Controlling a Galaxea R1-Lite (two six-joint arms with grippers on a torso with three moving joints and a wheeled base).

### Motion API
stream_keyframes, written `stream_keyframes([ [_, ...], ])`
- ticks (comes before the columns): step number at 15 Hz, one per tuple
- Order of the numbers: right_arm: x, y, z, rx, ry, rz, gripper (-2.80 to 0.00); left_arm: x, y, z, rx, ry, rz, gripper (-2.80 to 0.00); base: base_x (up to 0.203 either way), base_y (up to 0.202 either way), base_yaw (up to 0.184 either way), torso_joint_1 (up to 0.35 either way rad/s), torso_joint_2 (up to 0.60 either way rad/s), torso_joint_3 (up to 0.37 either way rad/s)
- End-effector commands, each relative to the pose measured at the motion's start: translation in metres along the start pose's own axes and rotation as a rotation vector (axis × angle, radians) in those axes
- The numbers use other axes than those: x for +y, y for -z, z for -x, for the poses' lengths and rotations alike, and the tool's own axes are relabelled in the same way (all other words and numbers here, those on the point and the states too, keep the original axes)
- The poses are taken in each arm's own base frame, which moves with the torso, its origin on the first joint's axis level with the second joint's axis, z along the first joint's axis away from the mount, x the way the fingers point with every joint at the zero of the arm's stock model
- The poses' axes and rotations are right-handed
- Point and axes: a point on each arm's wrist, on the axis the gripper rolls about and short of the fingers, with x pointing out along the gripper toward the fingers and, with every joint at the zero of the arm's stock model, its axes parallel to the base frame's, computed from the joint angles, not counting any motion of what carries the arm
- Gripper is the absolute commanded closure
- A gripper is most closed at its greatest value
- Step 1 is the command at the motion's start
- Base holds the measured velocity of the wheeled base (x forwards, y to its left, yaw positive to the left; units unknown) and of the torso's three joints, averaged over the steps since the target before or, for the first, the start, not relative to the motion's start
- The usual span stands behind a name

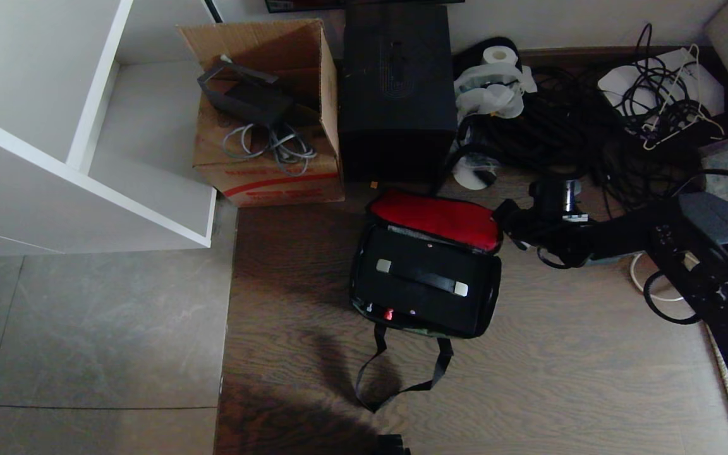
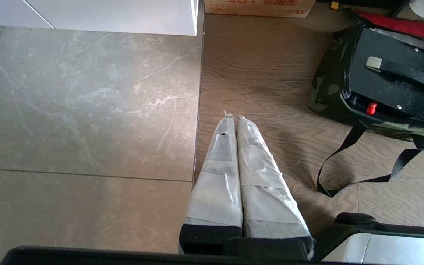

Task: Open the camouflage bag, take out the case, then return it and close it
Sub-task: Close the top of the storage box

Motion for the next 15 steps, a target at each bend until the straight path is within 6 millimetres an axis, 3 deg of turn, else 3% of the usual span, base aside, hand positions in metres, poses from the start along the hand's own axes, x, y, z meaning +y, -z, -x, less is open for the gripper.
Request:
stream_keyframes([
  [1,0.025,-0.018,0.031,0.001,-0.064,0.022,0.00,0.000,0.003,-0.001,0.008,-0.001,0.000,0.00,0.000,0.000,0.000,0.000,0.00,0.000],
  [4,0.032,-0.019,0.055,0.034,-0.192,0.054,0.00,0.000,0.003,-0.001,0.007,-0.002,0.000,0.00,0.000,0.000,0.000,0.000,0.00,0.000],
  [10,0.007,0.018,0.095,0.187,-0.362,0.323,0.00,0.000,0.003,-0.001,0.008,-0.003,0.000,0.00,0.000,0.000,0.000,0.000,0.00,0.000],
  [15,-0.005,0.036,0.117,0.263,-0.469,0.454,0.00,0.000,0.003,-0.001,0.008,-0.002,0.000,0.00,0.000,0.000,0.000,0.000,0.00,0.000],
])
